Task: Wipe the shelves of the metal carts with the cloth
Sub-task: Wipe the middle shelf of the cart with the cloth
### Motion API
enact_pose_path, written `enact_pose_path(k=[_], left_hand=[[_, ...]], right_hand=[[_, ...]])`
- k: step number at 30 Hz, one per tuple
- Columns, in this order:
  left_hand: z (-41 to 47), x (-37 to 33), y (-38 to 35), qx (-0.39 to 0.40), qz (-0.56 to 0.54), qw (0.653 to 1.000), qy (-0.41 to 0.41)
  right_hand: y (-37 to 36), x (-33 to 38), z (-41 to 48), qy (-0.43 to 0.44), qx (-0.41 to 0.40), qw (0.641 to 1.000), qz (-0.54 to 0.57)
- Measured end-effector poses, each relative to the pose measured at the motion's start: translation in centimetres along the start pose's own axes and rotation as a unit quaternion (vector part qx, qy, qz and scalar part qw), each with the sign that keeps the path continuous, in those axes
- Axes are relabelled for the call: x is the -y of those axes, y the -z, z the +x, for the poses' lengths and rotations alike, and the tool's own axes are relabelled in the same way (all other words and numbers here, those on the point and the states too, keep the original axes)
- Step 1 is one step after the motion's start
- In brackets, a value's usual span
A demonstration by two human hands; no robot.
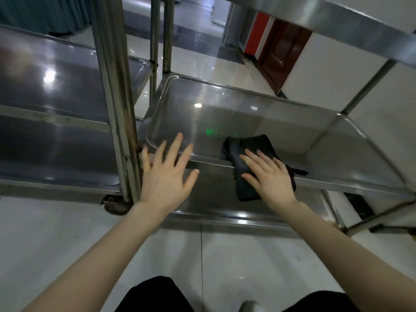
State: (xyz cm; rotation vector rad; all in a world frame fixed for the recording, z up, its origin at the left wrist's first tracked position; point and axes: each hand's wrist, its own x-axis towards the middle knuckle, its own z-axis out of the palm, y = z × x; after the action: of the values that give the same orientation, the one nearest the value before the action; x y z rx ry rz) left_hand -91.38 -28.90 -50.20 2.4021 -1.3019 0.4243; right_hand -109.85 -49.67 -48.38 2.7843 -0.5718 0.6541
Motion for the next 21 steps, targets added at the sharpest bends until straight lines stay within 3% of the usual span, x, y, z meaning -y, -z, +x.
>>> enact_pose_path(k=[5,8,11,15,18,21], left_hand=[[2.6,-3.8,-1.0,-0.051,-0.079,0.994,-0.063],[4.0,-6.6,-1.8,-0.035,-0.104,0.99,-0.083],[3.4,-7.9,-3.2,0.008,-0.028,0.995,-0.095],[3.1,-8.2,-3.8,0.034,0.05,0.992,-0.109],[3.3,-9.8,-3.8,0.011,0.018,0.996,-0.09],[3.1,-12.1,-4.1,-0.009,-0.027,0.995,-0.091]], right_hand=[[-0.3,2.8,0.6,-0.029,-0.016,0.999,0.012],[0.2,1.1,0.3,-0.001,0.016,0.999,0.03],[1.2,-4.0,-2.0,-0.002,0.048,0.998,0.035],[2.8,-11.2,-6.1,-0.115,0.079,0.99,0.021],[1.7,-9.4,-5.7,-0.131,0.039,0.991,0.002],[-0.5,-4.7,-3.1,-0.066,-0.016,0.998,0.016]])
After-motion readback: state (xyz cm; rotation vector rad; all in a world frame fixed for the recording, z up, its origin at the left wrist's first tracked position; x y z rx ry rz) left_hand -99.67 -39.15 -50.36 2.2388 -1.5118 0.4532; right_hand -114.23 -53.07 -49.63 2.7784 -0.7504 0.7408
